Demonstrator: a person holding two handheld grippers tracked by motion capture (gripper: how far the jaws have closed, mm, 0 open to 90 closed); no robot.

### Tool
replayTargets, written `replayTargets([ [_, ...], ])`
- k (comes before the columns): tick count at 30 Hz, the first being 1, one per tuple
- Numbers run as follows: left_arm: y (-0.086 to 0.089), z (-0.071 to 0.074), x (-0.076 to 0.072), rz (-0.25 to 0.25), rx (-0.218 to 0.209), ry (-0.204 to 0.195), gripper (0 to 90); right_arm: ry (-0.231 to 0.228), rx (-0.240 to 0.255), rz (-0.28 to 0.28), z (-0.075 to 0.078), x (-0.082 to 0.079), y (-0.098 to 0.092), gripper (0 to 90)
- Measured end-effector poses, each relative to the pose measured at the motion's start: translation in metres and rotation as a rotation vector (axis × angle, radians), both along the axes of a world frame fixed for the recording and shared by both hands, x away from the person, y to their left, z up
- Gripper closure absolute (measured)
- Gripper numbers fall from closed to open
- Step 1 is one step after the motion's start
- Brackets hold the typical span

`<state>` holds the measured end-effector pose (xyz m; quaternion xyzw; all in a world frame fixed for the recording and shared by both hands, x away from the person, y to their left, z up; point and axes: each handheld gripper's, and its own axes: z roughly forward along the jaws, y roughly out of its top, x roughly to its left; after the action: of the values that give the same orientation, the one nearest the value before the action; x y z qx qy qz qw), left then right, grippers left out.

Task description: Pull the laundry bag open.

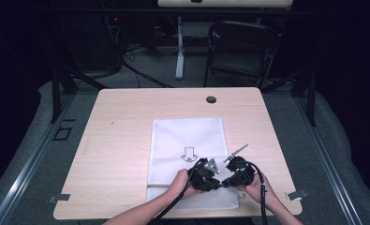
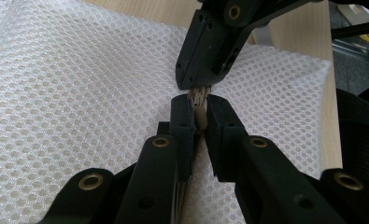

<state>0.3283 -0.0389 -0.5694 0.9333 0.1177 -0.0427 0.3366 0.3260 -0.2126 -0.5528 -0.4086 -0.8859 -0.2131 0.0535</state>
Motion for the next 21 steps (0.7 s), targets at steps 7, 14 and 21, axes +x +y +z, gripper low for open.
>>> replayTargets([
  [7, -0.0002, 0.0002, -0.0007, -0.007, 0.000, -0.006, 81.6, 0.000, 0.007, -0.013, -0.0009, -0.0021, 0.0024, 90.0],
  [14, 0.0000, 0.0005, -0.0007, -0.011, 0.000, -0.008, 81.6, -0.002, -0.015, -0.002, -0.0011, -0.0022, 0.0008, 90.0],
  [21, 0.0032, 0.0021, 0.0002, -0.012, 0.003, -0.005, 81.7, 0.005, 0.002, -0.013, -0.0023, -0.0014, -0.0005, 90.0],
])
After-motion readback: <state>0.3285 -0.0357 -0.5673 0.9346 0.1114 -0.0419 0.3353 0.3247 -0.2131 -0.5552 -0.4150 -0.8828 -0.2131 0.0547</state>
